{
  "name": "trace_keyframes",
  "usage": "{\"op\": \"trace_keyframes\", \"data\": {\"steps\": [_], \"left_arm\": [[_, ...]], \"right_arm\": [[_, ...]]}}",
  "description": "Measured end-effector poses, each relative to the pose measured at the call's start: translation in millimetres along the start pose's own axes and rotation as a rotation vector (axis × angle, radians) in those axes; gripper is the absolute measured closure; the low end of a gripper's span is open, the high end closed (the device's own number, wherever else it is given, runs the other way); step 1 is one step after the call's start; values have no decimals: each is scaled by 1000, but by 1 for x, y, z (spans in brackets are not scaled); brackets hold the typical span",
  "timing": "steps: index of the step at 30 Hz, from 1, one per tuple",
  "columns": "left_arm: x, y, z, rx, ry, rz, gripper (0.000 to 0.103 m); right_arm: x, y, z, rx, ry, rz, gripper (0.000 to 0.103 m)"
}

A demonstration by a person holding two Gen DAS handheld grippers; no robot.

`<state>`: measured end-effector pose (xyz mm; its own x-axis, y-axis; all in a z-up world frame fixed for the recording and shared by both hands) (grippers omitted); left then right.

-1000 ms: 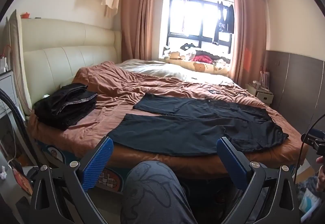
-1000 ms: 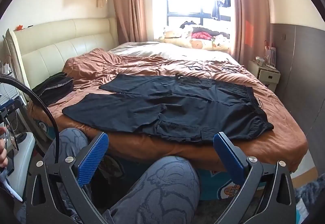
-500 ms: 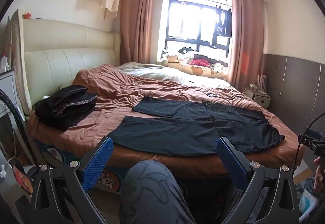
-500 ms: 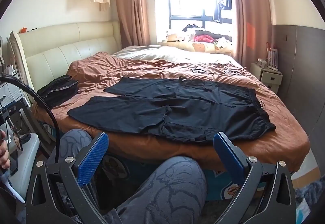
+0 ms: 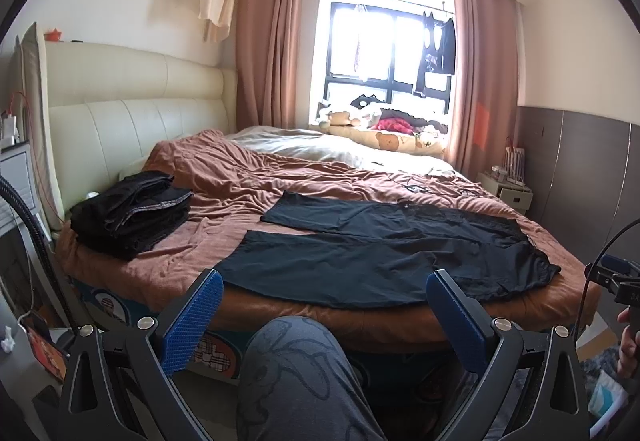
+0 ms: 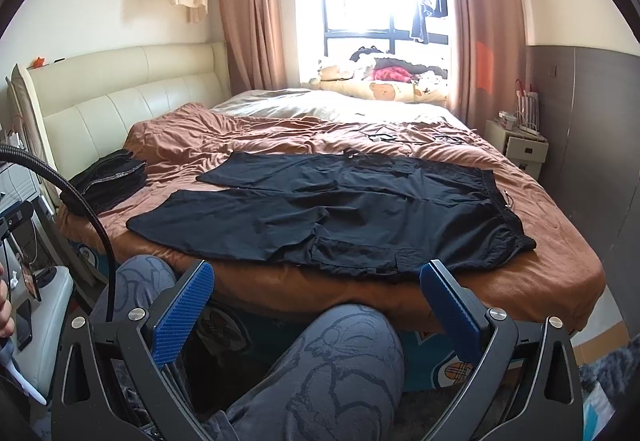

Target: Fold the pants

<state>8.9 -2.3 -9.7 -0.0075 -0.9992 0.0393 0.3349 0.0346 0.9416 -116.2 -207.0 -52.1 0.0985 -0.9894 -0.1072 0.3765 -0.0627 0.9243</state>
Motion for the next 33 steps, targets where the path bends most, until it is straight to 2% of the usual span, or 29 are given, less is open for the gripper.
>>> {"op": "trace_keyframes", "data": {"steps": [33], "left_arm": [[2,1,6,12,-5,-7,0]], "right_arm": [[1,-2,7,14,-11,17,0]]}}
Point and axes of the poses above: each gripper's, at about its wrist camera, not at the fingertips, and z roughly against the way its jaws point, x to its right, y to its top, the point moved 4 cm from there along -z, roughly the way its jaws point, and after that the axes turned 3 degrees about -z, right-handed, at the moved point
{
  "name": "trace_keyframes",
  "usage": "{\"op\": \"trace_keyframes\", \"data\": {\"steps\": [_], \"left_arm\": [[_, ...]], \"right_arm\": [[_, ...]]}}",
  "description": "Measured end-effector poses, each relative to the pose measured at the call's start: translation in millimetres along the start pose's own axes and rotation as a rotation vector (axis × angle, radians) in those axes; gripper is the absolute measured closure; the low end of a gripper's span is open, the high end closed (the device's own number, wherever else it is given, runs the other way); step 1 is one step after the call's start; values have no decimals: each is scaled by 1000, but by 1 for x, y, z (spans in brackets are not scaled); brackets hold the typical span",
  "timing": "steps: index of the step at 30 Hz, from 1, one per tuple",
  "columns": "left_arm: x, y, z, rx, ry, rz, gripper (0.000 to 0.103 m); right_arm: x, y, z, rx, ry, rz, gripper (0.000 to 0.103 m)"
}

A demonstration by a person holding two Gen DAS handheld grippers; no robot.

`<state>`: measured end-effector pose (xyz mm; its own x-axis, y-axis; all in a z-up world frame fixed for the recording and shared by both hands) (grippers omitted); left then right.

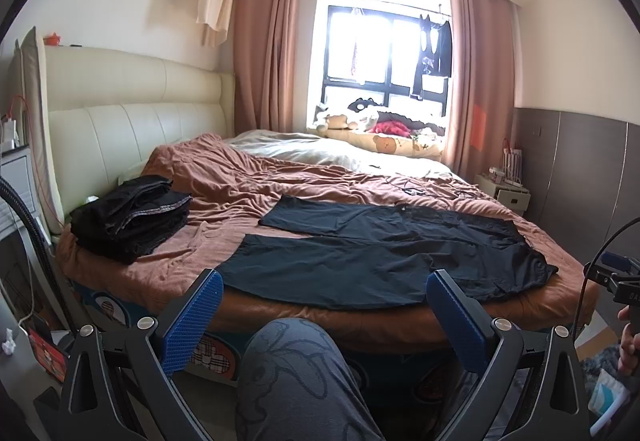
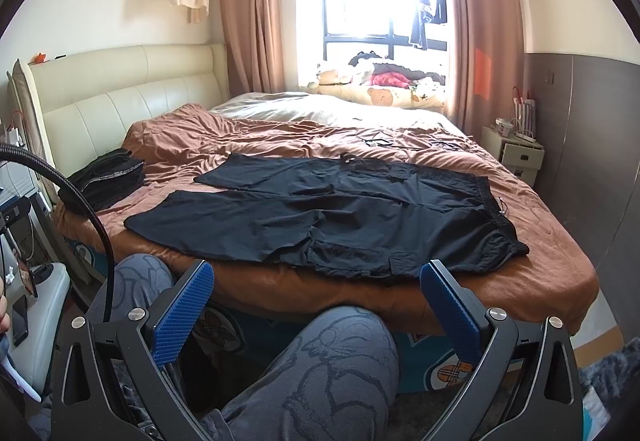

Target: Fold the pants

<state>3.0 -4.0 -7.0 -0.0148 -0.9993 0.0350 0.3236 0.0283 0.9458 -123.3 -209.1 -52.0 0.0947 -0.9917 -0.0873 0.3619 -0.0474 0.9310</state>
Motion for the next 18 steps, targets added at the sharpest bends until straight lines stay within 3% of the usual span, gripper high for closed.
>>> {"op": "trace_keyframes", "data": {"steps": [18], "left_arm": [[0,3,1,1,-3,-2,0]], "right_arm": [[0,-1,-2,-6,-7,0,0]]}}
Point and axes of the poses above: each gripper's, at about its wrist camera, not at the fingertips, and z roughly against the way its jaws point, x to its right, y to its top, the point moved 4 cm from there along -z, roughly the way its jaws point, and after that the axes turned 3 degrees about -z, right-handed, at the moved point
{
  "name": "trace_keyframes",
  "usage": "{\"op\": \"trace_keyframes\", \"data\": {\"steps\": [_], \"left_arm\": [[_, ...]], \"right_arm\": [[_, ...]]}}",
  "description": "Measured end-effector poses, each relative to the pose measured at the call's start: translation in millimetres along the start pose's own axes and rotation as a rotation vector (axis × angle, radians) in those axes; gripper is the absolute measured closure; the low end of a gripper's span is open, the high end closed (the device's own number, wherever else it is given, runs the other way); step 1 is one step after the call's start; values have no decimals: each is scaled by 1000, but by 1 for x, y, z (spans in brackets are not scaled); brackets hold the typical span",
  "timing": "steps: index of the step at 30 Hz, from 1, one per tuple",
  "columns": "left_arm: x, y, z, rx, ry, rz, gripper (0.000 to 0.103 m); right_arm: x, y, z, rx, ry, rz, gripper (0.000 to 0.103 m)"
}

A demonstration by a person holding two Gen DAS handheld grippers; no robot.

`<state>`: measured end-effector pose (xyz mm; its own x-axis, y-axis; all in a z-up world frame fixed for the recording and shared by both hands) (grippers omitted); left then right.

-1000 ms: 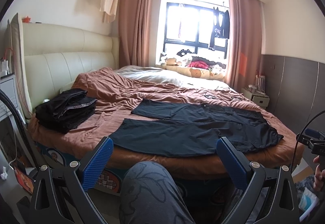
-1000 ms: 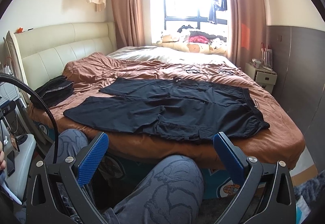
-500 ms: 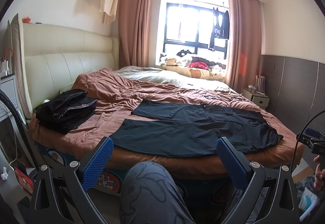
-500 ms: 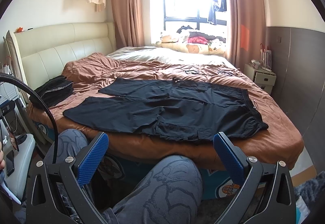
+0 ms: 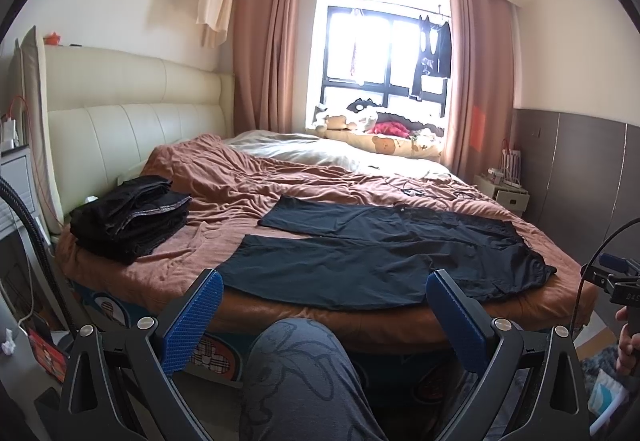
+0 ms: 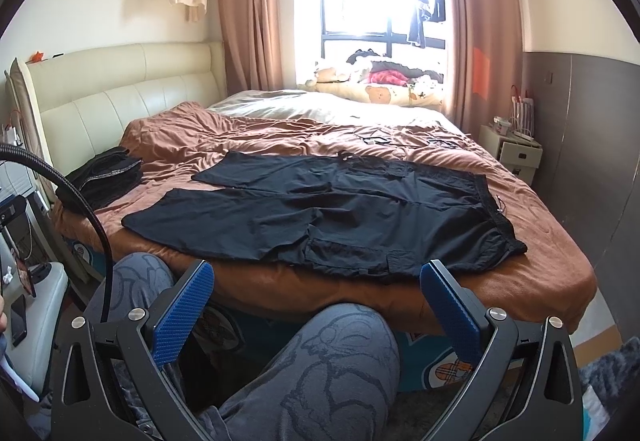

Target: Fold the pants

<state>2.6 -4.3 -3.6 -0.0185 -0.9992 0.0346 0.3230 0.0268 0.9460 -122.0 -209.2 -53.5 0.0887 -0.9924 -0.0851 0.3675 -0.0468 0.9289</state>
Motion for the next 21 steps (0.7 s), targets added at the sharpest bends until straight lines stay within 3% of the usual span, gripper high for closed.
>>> {"op": "trace_keyframes", "data": {"steps": [21], "left_arm": [[-30,-7,-32,-41,-6,47,0]], "right_arm": [[10,13,-32,-33,-36,-67,0]]}}
Point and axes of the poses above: each gripper's, at about its wrist camera, not at the fingertips, and z roughly against the way its jaws point, x to its right, y to its top, the point moved 4 cm from there along -z, roughly the way its jaws point, and after that the axes turned 3 degrees about -z, right-handed, at the moved point
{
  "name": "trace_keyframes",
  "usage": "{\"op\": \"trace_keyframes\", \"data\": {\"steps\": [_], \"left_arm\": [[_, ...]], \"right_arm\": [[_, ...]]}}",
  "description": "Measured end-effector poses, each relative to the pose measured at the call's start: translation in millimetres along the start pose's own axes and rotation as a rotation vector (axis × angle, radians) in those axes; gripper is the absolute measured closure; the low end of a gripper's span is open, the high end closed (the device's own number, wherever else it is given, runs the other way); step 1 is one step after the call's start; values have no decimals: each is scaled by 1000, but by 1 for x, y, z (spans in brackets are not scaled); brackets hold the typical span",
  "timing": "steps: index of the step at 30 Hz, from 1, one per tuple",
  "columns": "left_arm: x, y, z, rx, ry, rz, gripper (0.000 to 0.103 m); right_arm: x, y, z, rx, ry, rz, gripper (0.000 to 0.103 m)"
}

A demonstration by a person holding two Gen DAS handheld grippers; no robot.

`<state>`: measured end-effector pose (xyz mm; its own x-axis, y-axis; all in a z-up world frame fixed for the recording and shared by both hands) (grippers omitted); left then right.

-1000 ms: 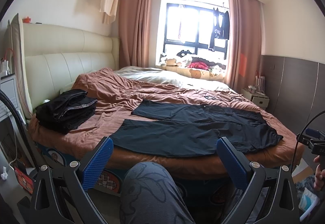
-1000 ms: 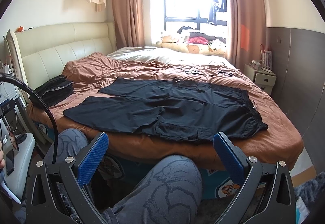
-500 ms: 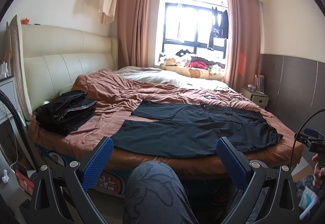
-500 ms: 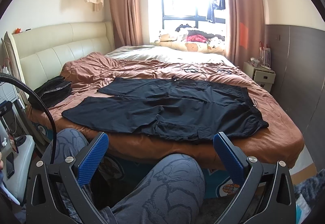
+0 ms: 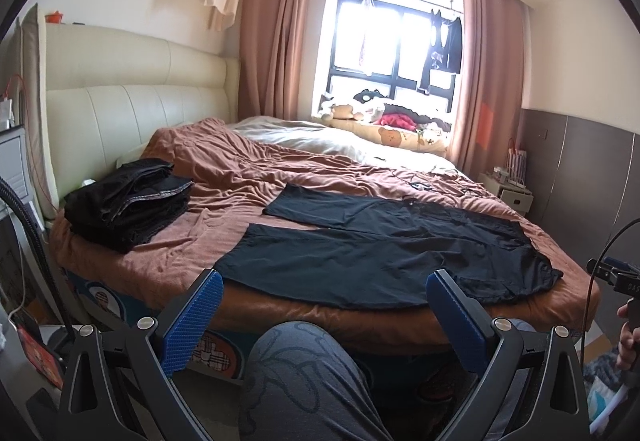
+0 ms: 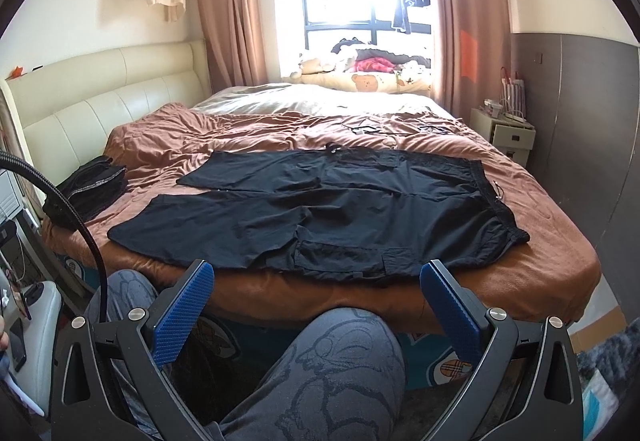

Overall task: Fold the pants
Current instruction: 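Move both grippers toward the black pants' leg hems and waistband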

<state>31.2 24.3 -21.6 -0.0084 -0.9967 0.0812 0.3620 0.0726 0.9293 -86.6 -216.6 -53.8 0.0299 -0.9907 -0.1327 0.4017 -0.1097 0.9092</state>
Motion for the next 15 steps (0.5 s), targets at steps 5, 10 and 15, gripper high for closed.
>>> {"op": "trace_keyframes", "data": {"steps": [5,10,15], "left_arm": [[-13,-4,-19,-28,9,29,0],[-26,-9,-36,-52,-1,71,0],[-37,-14,-62,-98,16,99,0]], "right_arm": [[6,5,-6,-9,-34,-21,0],[12,14,-13,-29,-58,-35,0],[25,20,-32,-48,-83,-65,0]]}}
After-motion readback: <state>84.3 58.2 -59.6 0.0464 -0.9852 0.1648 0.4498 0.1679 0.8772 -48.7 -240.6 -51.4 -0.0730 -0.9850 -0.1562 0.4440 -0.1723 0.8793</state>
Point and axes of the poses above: each gripper's, at about its wrist camera, not at the fingertips, and z roughly against the way its jaws point, x to its right, y to its top, the point moved 4 cm from there along -z, roughly the way its jaws point, and after that the axes turned 3 degrees about -z, right-handed, at the moved point
